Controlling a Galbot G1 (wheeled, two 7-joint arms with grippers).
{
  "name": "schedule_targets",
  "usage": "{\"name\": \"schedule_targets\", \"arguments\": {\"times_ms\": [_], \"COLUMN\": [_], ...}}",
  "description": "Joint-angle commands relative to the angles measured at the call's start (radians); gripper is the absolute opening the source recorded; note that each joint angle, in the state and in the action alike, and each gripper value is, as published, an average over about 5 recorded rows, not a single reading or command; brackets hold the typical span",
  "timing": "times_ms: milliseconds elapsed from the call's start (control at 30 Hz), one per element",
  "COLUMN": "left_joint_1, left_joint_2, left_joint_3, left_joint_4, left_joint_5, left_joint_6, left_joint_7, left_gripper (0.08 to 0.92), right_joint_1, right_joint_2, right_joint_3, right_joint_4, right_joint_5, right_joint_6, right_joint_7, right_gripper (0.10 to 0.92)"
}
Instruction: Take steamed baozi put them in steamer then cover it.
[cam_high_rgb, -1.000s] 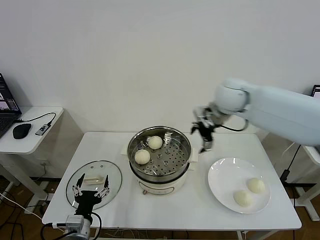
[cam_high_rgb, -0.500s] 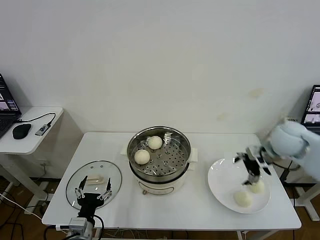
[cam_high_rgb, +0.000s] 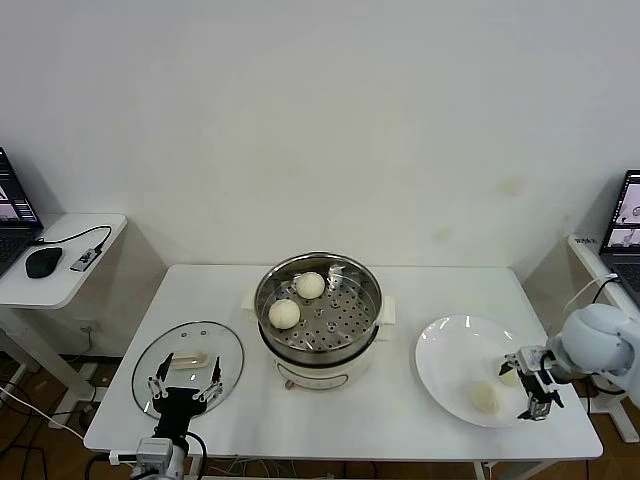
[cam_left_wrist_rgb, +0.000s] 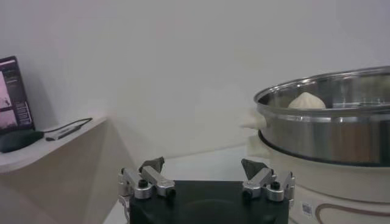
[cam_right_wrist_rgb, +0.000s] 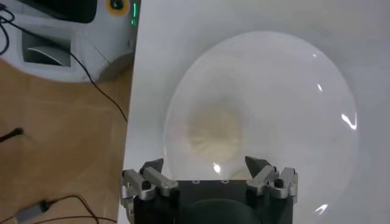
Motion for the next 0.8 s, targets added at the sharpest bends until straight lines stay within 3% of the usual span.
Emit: {"name": "schedule_targets", "arguments": {"times_ms": [33, 467, 800], "left_joint_1": [0.003, -0.003, -0.007], "left_joint_2": [0.002, -0.002, -0.004], "left_joint_3": [-0.004, -0.002, 0.000], "left_joint_4": [-0.002, 0.001, 0.006], "left_joint_5": [0.001, 0.001, 0.001], "left_joint_6": [-0.001, 0.000, 0.000], "left_joint_7": [0.000, 0.000, 0.001], "left_gripper": [0.823, 0.823, 0.823], "right_joint_1": [-0.087, -0.095, -0.092], "right_joint_2": [0.075, 0.121, 0.131], "right_joint_3": [0.060, 0.055, 0.054], "right_joint_4": [-0.056, -0.096, -0.113], "right_joint_5": [-0.037, -0.047, -0.047], "right_joint_6": [0.000, -0.013, -0.021], "right_joint_7": [0.039, 0.051, 0.042], "right_gripper": [0.823, 0.822, 0.731]}}
